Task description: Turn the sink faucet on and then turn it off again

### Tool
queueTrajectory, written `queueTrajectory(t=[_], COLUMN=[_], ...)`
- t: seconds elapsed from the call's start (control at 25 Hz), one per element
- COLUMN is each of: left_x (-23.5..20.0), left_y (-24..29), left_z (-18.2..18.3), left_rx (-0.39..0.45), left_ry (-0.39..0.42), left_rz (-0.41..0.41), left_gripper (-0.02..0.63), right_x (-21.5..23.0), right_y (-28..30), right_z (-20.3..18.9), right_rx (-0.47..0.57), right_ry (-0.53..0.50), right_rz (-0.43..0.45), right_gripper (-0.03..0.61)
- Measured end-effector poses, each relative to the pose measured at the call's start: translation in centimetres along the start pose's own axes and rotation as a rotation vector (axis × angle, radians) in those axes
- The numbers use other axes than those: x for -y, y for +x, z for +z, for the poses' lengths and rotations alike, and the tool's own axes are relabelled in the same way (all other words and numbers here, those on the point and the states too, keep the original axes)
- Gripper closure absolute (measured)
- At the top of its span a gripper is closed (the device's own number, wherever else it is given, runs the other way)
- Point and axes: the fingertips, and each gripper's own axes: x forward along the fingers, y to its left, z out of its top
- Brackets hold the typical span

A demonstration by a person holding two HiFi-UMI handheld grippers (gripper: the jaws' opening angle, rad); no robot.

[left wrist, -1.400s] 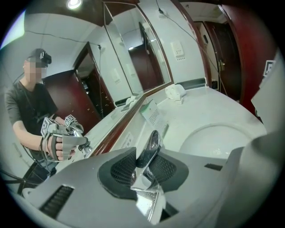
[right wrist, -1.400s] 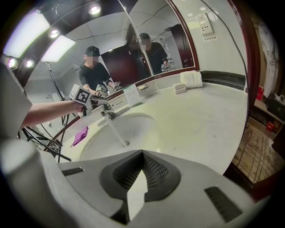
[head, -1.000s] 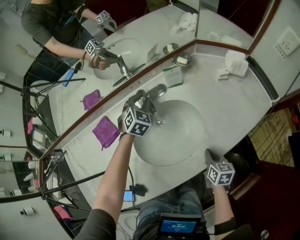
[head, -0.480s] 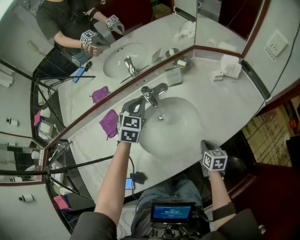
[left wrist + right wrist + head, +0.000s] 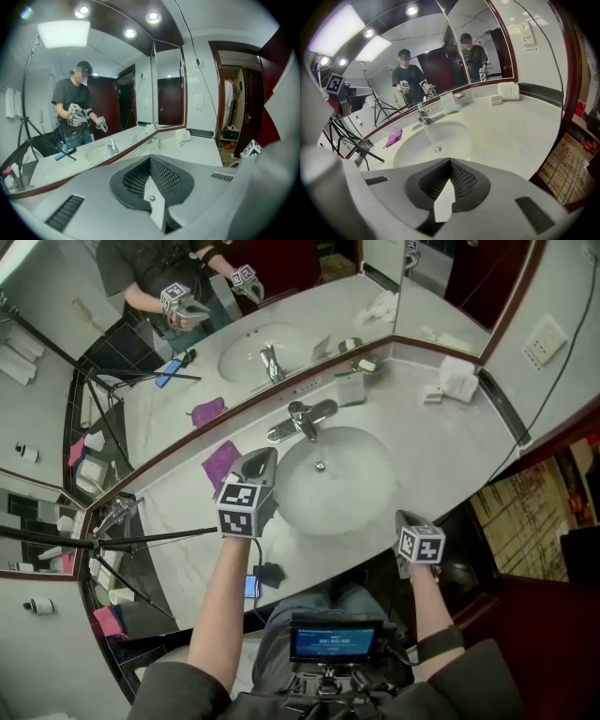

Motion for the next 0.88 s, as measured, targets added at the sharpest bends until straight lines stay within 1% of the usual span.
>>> queueTrajectory(t=[0.32, 0.56, 0.68, 0.76, 0.88], left_x=[1.2, 1.4, 1.7, 1.8, 2.1], left_y=[-3.5, -4.5, -4.4, -4.2, -4.0], left_z=[-1.6, -2.4, -2.9, -3.2, -3.4], left_rx=[0.021, 0.019, 0.018, 0.013, 0.012], left_ry=[-0.056, -0.05, -0.057, -0.041, -0.026], left_rz=[0.002, 0.01, 0.007, 0.006, 0.0], left_gripper=[0.612, 0.612, 0.612, 0.612, 0.612], right_x=[0.8, 0.9, 1.2, 1.5, 1.5], right_y=[-1.1, -1.6, -1.9, -2.0, -1.8], right_z=[0.1, -0.3, -0.4, -0.6, -1.0], right_rx=[0.002, 0.005, 0.0, -0.005, -0.007], right_ry=[-0.012, -0.005, -0.008, -0.006, 0.005], right_rz=[-0.017, -0.005, -0.022, -0.033, -0.028], right_gripper=[0.563, 0.563, 0.563, 0.563, 0.563])
